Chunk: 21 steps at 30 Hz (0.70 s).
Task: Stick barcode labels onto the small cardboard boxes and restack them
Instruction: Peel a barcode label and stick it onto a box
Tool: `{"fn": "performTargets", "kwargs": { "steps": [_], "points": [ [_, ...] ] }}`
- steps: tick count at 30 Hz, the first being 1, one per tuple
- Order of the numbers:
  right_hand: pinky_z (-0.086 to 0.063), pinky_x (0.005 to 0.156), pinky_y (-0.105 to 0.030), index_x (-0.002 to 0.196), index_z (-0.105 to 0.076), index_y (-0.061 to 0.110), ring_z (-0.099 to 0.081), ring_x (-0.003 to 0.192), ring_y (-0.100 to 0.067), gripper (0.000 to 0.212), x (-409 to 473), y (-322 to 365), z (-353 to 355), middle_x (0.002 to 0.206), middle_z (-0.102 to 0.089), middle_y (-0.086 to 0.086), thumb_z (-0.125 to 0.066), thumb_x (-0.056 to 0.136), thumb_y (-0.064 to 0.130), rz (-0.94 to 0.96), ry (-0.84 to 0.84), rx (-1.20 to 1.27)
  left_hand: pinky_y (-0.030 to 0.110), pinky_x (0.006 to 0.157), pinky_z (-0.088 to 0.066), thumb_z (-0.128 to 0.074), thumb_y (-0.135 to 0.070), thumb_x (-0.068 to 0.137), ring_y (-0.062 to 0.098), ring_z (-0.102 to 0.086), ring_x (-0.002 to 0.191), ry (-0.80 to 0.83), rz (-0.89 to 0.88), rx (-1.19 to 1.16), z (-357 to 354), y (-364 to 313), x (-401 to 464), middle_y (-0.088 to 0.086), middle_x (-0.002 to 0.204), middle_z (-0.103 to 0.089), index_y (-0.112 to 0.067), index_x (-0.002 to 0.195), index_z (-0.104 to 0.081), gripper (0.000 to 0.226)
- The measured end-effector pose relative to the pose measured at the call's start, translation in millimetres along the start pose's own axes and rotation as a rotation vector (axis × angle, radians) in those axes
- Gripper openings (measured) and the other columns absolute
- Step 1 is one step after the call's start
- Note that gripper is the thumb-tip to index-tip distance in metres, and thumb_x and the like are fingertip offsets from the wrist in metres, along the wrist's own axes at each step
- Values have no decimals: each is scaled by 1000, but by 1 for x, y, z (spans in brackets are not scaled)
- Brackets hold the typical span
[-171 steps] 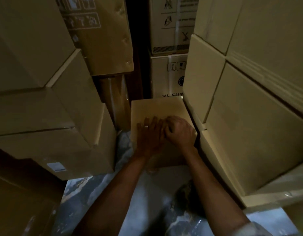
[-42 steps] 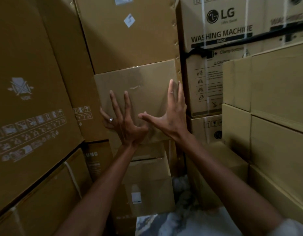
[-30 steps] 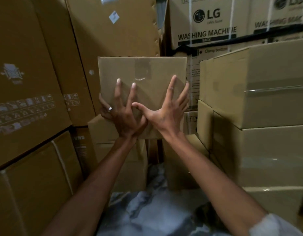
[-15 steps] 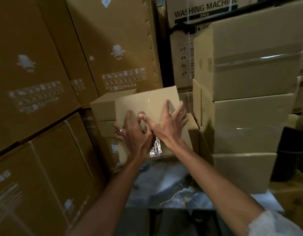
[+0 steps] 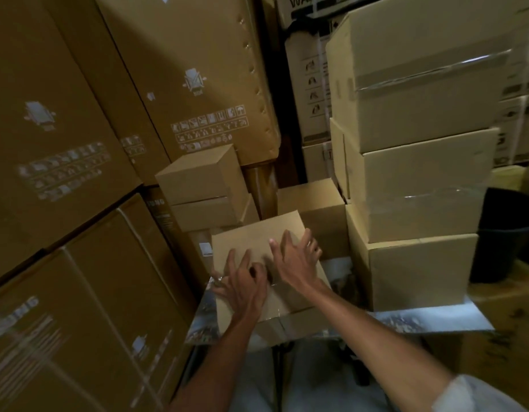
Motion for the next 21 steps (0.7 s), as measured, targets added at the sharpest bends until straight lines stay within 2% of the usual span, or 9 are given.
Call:
{"fn": "performTargets", "kwargs": {
  "steps": [4, 8, 13, 16, 19, 21],
  "points": [
    [-20, 118, -60, 153, -35, 21, -22, 144, -47, 72, -3, -14, -19, 161, -10, -26, -20, 100, 68, -30, 37, -14, 55, 109, -28, -40, -50, 92, 40, -20, 142, 64, 0, 29, -13, 13, -2, -11, 162, -33, -45, 140, -55, 50],
    [-19, 118, -58, 153, -36, 21, -21, 144, -47, 72, -1, -27, -37, 162, -10, -28, -22, 100, 68, -92, 82, -31, 57, 112, -24, -50, -43, 98, 33, -25, 144, 144, -23, -17, -30, 24, 0, -8, 161, -34, -40, 143, -54, 45],
    [-20, 117, -55, 152, -39, 19, -22, 144, -46, 69, 5, -38, -42, 162, -11, -28, -26, 102, 65, -118, 94, -43, 53, 112, -24, -56, -38, 92, 29, -29, 143, 177, -105, -91, -47, 34, 5, -5, 153, -44, -36, 131, -64, 40],
    [-24, 116, -55, 141, -50, 15, -26, 141, -48, 66, 15, -42, -43, 159, -16, -29, -31, 101, 64, -108, 131, -42, 52, 115, -20, -62, -37, 91, 27, -31, 144, 216, -113, -153, -50, 33, 16, -4, 153, -46, -33, 129, -66, 38],
    [-22, 116, -57, 130, -59, 14, -24, 145, -47, 60, 27, -48, -43, 160, -20, -30, -39, 101, 61, -79, 181, -78, 52, 116, -16, -62, -42, 92, 28, -32, 145, 308, -160, -100, -53, 29, 31, -6, 157, -41, -35, 134, -63, 43],
    [-20, 116, -58, 126, -62, 15, -27, 143, -43, 56, 29, -53, -46, 155, -32, -25, -45, 98, 60, -77, 145, -171, 50, 119, -15, -59, -43, 94, 26, -32, 146, 375, -229, -39, -55, 27, 39, -7, 160, -38, -35, 141, -58, 47]
  ]
}}
Point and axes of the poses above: each hand's wrist, its own x-axis towards the middle knuckle, its own z-axis out of the back of the hand, y = z × x, the point moved 5 cm from there along x, towards the middle knuckle
